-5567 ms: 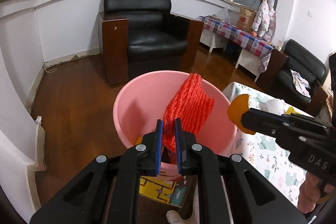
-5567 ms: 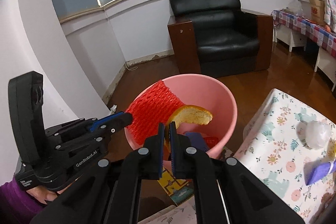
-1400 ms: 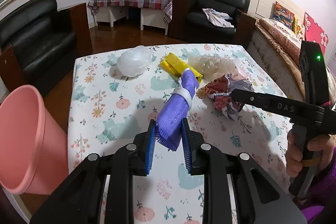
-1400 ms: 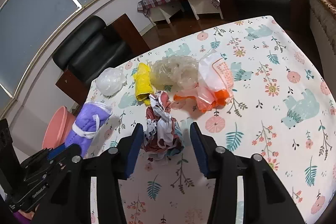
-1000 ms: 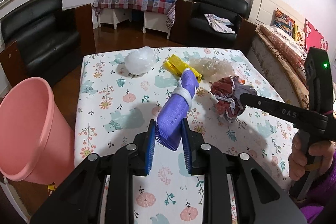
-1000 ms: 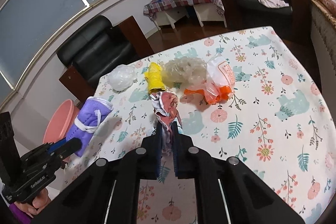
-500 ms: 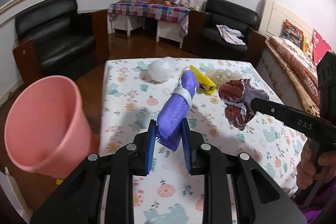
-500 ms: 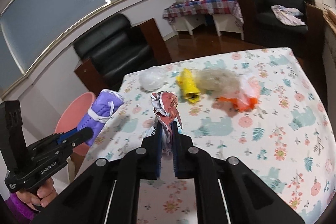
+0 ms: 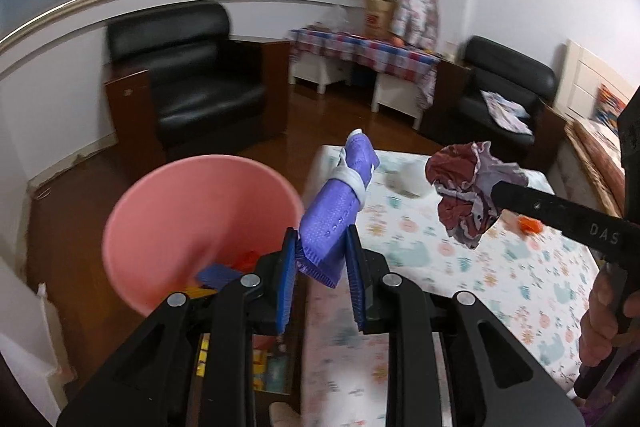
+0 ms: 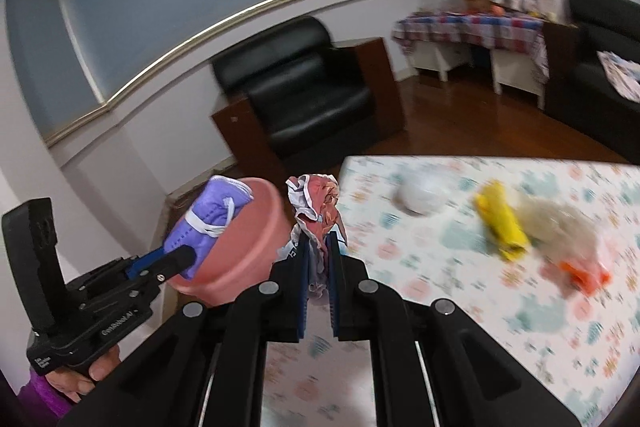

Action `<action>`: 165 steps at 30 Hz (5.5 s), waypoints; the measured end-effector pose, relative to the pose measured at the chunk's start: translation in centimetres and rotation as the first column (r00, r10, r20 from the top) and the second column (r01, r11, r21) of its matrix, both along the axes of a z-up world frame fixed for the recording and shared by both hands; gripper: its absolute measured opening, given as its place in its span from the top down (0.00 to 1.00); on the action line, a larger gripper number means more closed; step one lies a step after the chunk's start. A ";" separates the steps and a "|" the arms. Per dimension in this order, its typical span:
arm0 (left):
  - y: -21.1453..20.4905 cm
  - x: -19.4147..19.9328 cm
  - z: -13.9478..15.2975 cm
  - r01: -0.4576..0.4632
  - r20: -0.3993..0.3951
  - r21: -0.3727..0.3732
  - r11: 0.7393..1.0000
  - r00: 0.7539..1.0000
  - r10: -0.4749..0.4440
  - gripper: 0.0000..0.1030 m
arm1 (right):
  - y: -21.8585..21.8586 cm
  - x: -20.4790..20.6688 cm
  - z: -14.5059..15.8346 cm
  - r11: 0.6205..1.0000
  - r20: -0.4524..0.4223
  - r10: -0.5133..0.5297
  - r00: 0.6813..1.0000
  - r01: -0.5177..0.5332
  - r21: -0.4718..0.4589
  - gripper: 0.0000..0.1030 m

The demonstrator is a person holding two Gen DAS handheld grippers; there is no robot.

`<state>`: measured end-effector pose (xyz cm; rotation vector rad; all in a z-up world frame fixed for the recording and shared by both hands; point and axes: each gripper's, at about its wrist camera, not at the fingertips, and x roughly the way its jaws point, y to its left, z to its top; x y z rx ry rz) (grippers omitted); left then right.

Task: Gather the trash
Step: 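Drop purple cloth in pink bucket with left tool while right tool drops fabric scrap, then move both open tools from the bucket back over the table, then grasp the yellow plastic bag with the left tool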

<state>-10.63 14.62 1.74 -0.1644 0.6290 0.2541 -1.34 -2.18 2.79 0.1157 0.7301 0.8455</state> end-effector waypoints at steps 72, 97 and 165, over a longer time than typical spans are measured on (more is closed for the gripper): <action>2.8 -0.6 -3.5 0.021 -0.094 0.055 0.998 0.995 -0.016 0.65 | 16.8 4.0 -8.6 0.976 -0.327 0.101 0.940 -0.157 -0.151 0.83; 1.3 2.0 -2.9 0.123 -0.111 0.033 0.992 0.987 -0.118 0.65 | 7.7 2.8 -4.1 0.988 -0.222 0.041 0.974 -0.073 -0.139 0.75; -11.1 14.3 -3.7 0.359 -0.168 -0.089 0.929 0.914 -0.370 0.63 | -17.7 3.8 -5.9 0.939 -0.099 -0.339 0.935 0.330 -0.101 0.47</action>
